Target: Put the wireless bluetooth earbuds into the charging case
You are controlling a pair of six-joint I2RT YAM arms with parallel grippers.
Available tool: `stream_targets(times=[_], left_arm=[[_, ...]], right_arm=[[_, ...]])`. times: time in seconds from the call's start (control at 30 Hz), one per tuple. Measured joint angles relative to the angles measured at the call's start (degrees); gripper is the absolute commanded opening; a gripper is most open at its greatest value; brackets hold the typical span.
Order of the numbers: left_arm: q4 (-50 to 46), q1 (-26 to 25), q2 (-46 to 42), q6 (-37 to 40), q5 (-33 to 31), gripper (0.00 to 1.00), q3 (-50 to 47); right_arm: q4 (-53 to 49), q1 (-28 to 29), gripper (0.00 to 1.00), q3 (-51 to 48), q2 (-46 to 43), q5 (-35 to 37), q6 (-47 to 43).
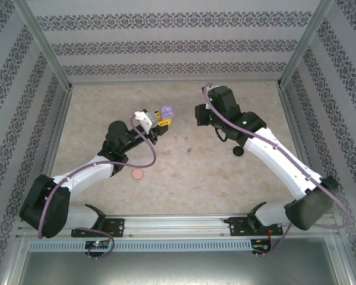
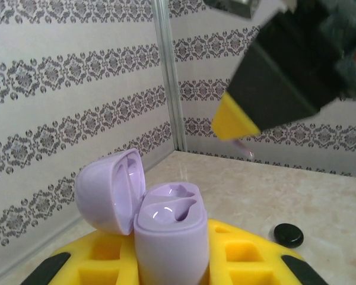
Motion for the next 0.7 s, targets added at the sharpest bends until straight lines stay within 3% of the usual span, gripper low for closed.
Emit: stream_targets(times=[0.37,0.7], left_arm=[[2.95,-4.44,5.49,6.36,-2.19,0.0,3.98],[7.45,-5.35,7.45,5.95,-2.32,0.0,6.32]], right_arm=[[13.42,4.09,0.15,-4.98,-9.7,-1.55,-6.58],[24.76,5.92,0.15,-12.52,-12.11,-3.65,-10.56]])
